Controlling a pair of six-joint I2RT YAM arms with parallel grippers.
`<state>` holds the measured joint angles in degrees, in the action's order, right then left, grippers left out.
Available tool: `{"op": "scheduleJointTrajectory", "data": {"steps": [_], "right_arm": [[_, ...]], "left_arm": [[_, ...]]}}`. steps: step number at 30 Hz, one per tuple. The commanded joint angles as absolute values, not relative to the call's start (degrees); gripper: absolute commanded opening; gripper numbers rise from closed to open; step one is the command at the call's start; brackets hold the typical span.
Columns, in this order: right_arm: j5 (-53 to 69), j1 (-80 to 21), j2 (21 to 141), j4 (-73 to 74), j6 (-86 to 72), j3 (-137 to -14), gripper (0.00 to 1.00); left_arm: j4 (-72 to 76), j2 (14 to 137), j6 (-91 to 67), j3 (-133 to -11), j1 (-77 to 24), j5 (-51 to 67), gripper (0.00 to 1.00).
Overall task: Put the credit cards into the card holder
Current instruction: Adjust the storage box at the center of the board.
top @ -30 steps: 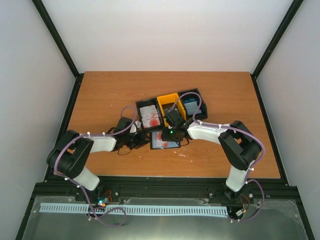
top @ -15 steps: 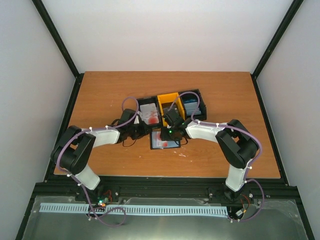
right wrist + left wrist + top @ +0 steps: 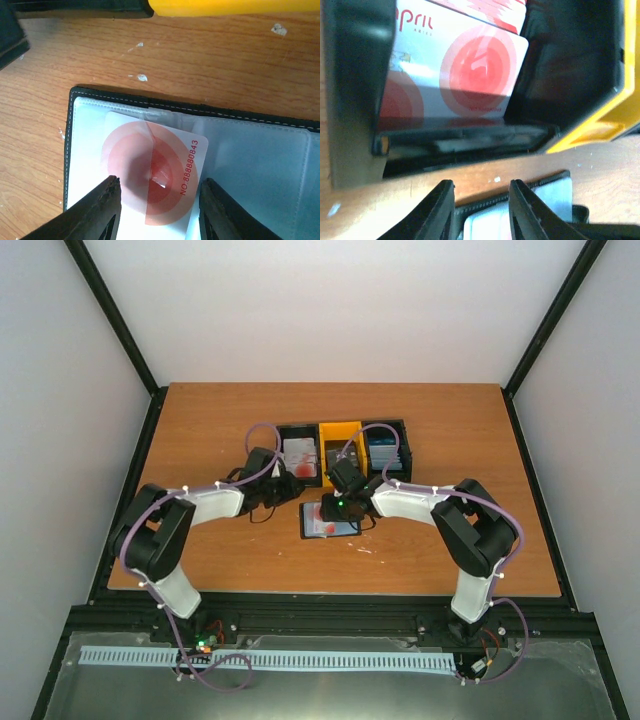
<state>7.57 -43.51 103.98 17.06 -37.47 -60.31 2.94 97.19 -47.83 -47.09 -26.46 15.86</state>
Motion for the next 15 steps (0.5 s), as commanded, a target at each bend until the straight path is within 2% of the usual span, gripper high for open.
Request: {"op": "scheduleJointTrajectory", "data": {"steps": [1, 4, 8, 12, 15], "right_arm": [[4.96, -44.74, 104.27, 20.04, -37.52, -61.09, 0.44], [3.36, -45.31, 103.97, 21.49, -37.57, -61.82, 0.41], [2.01, -45.9, 104.3, 23.24, -37.68, -62.92, 0.38], [1.87, -46.77, 104.61, 23.75, -37.47, -63.58, 0.35], [6.96, -47.09, 104.64, 20.26, -36.77, -63.29, 0.32]], "left_arm": [[1.86, 91.42, -48.2, -43.96, -28.18, 14.64, 0.35], [1.32, 88.11, -50.93, -39.84, -29.34, 17.06, 0.4], [2.0, 86.46, -52.75, -35.97, -29.86, 20.75, 0.41], [2.86, 88.16, -52.94, -34.99, -29.88, 24.82, 0.39], [4.48, 89.03, -54.09, -33.81, -29.88, 26.63, 0.35]]}}
